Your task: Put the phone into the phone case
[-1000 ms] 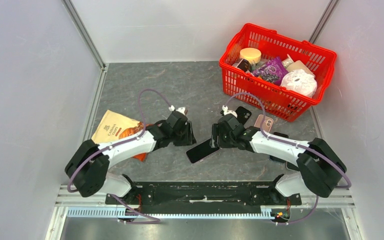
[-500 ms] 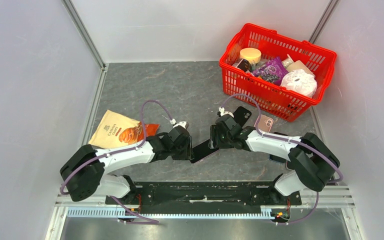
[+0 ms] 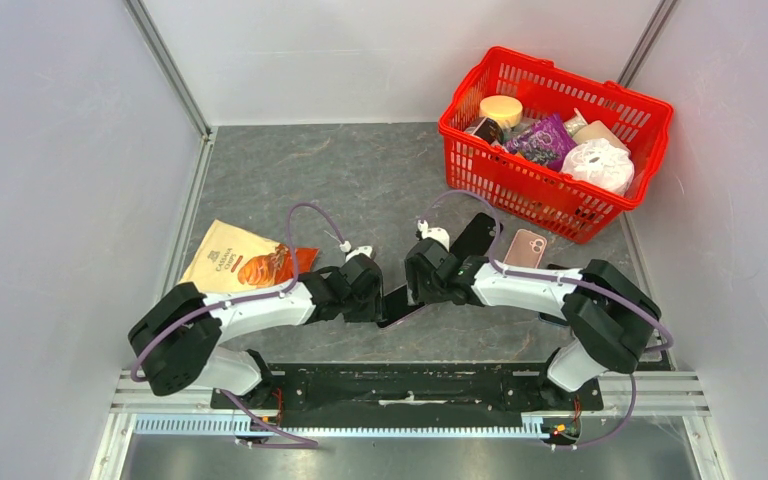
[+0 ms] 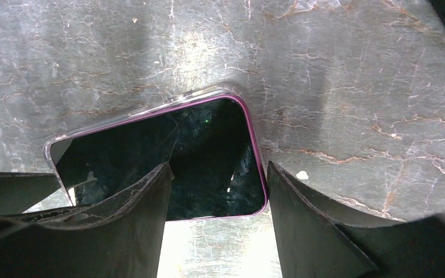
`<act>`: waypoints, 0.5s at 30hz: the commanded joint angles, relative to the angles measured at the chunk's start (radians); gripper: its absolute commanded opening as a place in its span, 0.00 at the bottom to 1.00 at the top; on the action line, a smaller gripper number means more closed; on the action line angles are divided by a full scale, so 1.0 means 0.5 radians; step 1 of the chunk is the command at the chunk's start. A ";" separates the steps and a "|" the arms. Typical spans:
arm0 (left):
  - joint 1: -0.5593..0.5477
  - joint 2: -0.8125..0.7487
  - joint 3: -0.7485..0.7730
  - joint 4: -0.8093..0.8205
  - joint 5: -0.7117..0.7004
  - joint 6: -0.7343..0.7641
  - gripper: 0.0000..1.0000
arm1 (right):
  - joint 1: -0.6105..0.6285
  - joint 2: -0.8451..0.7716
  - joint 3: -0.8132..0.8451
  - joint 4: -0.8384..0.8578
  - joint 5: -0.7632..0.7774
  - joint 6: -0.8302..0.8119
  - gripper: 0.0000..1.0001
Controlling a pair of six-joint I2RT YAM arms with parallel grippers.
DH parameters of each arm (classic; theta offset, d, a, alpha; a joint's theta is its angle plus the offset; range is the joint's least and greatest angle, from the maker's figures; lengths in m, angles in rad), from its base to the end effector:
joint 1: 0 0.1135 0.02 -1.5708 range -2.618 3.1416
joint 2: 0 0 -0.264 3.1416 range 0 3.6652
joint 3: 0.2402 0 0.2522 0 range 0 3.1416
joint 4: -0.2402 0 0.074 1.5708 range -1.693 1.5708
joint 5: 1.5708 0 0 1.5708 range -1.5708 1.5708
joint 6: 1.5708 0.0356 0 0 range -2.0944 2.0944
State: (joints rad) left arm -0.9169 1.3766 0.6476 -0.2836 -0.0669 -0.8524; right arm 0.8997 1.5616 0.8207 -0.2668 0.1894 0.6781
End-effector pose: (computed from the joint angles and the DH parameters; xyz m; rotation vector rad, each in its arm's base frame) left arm 0.1538 -0.1968 0.1612 0.0609 2.6861 -0.5387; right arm 0.1899 0.2284 0.1643 -0.2158 2.5832 0.3584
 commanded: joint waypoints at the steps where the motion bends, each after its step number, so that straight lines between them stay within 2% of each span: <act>1: -0.005 0.054 -0.002 0.112 -0.034 -0.061 0.51 | 0.121 0.117 0.054 -0.006 -0.043 0.158 0.66; 6: -0.007 0.096 0.029 0.021 -0.081 0.005 0.49 | 0.121 0.061 0.025 -0.064 0.086 0.140 0.67; 10: -0.010 0.140 0.011 -0.014 -0.086 0.030 0.48 | 0.112 -0.029 -0.002 -0.083 0.181 0.074 0.73; 15: -0.024 0.220 -0.015 -0.043 -0.107 0.036 0.48 | 0.029 -0.149 -0.036 -0.074 0.130 0.033 0.75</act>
State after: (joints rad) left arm -0.9169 1.4113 0.6598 -0.2985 -0.0772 -0.8524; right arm 0.9352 1.5463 0.8227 -0.2932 0.2676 0.7128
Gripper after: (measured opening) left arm 0.486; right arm 0.743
